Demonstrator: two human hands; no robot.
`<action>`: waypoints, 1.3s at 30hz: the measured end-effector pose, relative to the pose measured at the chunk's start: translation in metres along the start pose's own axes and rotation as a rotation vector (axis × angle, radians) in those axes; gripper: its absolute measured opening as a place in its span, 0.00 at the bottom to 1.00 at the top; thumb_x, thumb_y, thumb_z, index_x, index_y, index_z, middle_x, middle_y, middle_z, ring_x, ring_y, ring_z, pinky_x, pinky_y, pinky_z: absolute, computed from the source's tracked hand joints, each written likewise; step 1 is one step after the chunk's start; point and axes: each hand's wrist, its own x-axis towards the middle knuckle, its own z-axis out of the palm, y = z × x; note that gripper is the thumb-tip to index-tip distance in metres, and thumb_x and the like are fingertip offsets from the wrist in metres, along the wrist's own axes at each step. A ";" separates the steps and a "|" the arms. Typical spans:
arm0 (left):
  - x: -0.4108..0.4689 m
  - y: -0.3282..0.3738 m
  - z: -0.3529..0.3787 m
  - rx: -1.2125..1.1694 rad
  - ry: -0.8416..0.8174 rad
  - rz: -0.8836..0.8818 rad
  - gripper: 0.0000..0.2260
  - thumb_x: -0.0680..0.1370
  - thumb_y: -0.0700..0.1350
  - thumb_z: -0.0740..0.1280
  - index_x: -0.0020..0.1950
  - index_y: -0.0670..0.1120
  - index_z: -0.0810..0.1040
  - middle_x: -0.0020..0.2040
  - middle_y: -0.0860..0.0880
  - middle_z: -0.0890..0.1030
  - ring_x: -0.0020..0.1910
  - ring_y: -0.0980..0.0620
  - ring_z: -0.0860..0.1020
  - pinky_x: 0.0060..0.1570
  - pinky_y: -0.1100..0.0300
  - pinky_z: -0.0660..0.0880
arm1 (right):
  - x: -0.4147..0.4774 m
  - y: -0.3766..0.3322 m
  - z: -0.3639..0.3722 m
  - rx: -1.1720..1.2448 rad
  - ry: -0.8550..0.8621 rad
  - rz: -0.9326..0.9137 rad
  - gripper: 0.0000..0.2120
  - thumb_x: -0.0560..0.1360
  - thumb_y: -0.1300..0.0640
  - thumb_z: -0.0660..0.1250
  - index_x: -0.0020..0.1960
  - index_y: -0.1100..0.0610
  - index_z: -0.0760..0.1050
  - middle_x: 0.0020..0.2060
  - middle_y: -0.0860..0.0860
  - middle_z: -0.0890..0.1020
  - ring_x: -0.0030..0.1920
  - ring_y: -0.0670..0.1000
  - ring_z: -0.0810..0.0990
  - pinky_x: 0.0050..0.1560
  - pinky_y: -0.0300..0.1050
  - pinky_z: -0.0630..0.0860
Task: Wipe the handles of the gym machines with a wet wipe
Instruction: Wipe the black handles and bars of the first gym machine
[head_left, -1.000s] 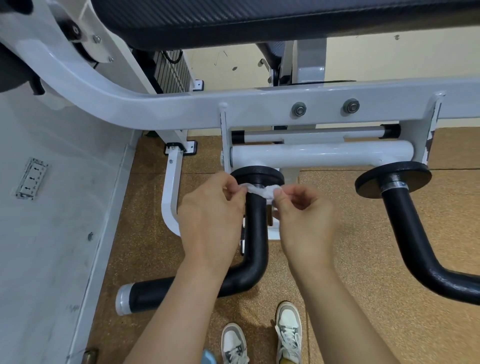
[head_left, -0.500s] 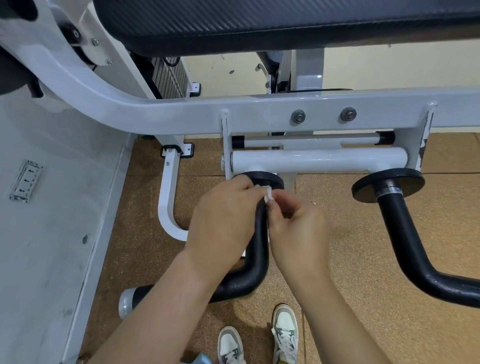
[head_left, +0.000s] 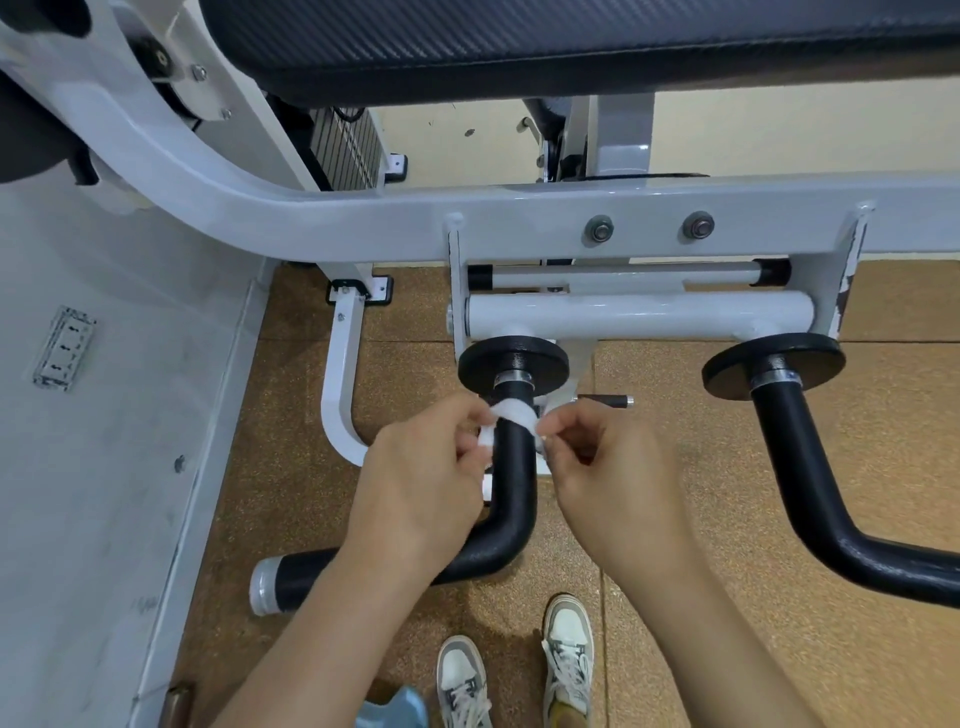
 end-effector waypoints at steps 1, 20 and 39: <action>0.000 0.001 -0.001 -0.035 -0.001 -0.037 0.11 0.76 0.42 0.68 0.55 0.57 0.79 0.42 0.60 0.80 0.41 0.65 0.78 0.43 0.71 0.73 | 0.001 0.001 0.001 0.043 0.002 0.019 0.08 0.73 0.61 0.69 0.41 0.48 0.80 0.32 0.42 0.83 0.35 0.40 0.80 0.37 0.33 0.75; 0.001 0.018 0.003 -0.293 0.069 0.100 0.22 0.76 0.35 0.65 0.65 0.56 0.72 0.49 0.57 0.82 0.51 0.64 0.79 0.52 0.72 0.73 | 0.018 -0.001 0.004 0.466 -0.035 0.007 0.06 0.73 0.55 0.71 0.50 0.49 0.84 0.43 0.49 0.85 0.44 0.46 0.83 0.49 0.45 0.80; -0.031 0.001 0.029 0.049 0.213 0.203 0.16 0.75 0.50 0.64 0.61 0.48 0.80 0.59 0.52 0.82 0.56 0.60 0.78 0.53 0.59 0.79 | 0.009 0.008 0.037 0.755 0.187 0.308 0.07 0.74 0.62 0.69 0.43 0.52 0.83 0.39 0.51 0.85 0.41 0.50 0.83 0.43 0.45 0.79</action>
